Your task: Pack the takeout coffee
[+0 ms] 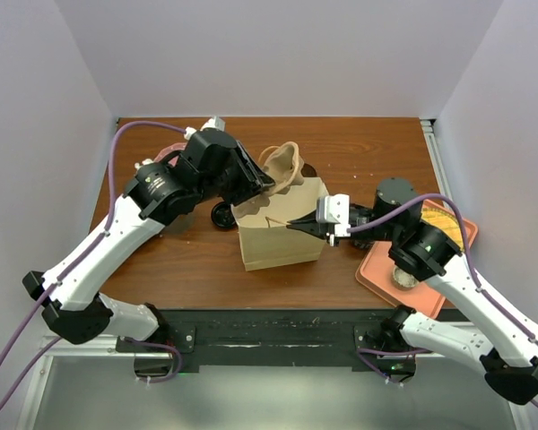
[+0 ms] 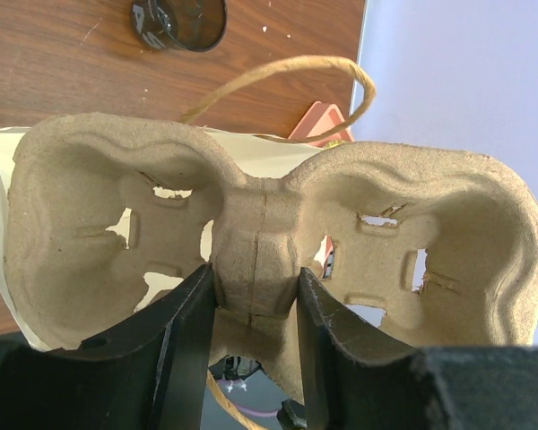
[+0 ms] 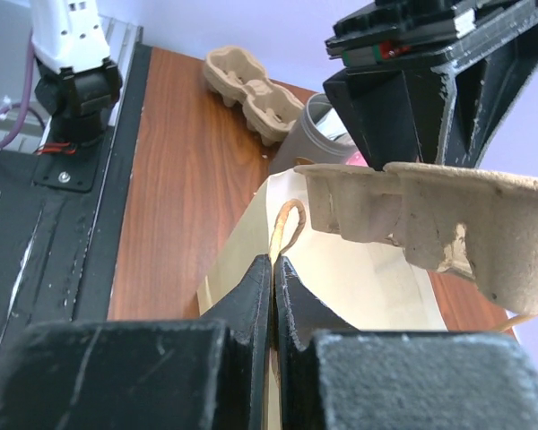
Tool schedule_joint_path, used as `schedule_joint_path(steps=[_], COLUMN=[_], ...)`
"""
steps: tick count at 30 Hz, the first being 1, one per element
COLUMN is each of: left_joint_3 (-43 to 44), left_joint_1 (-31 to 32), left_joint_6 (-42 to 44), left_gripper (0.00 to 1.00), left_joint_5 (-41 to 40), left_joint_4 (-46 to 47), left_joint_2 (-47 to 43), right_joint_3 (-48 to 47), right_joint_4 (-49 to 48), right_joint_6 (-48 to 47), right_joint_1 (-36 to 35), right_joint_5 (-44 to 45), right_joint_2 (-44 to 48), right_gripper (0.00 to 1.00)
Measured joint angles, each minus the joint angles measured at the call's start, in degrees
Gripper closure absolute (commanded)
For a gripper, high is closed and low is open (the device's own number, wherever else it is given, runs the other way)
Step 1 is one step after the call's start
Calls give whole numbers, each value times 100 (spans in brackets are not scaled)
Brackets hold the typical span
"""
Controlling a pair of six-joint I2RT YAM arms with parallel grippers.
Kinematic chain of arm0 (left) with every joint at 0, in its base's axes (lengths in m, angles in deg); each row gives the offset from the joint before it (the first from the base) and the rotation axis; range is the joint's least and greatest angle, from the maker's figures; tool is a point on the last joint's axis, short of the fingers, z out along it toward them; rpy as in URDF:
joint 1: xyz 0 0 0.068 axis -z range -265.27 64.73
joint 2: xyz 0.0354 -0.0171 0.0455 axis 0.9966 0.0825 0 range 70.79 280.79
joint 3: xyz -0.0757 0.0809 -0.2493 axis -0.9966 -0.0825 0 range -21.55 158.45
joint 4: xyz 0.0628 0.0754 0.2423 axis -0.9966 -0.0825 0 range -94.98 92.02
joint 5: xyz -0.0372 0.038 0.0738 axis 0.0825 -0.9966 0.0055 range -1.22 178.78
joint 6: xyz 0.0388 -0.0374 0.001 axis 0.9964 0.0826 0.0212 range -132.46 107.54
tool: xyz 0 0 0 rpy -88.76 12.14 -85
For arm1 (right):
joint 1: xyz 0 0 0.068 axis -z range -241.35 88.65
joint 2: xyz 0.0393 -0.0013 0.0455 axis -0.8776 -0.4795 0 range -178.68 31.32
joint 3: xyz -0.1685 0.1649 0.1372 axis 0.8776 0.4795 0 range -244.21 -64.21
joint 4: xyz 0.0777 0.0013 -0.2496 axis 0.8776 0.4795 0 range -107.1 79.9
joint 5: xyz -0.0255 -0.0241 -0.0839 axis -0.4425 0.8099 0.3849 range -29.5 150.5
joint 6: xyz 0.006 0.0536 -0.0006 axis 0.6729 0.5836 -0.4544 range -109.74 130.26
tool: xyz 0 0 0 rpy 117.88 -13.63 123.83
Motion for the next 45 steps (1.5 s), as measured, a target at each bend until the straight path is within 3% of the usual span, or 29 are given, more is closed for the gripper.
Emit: schedule_joint_path(steps=[16,24,30,31,37,45], left_joint_3=[20,437,463,463,490,601], left_joint_1=[468,479,496,511,553,575], left_joint_6=[92,76,37,37,44,131], left_gripper=[78,79,80,80,80,81], left_joint_5=[-308,-688,-782,-798,-844,-927], left_joint_4=[-470,-918,-1106,-1126,-1257,-1349], left_joint_2=[413,625,785,809,911,1084], right_joint_3=[85,168,262,262,79,-1650], right_joint_4=[109,122,81,79,122,627], right_joint_6=[-269,-273,-33,63,1097,3377], right_joint_1=[-2,-42,-72,-74,-76,-74], right_joint_5=[181,177,216,245,697,2363], right_joint_2=[46,92,155,166,195,74], right_gripper=[100,100,81,71,55,55])
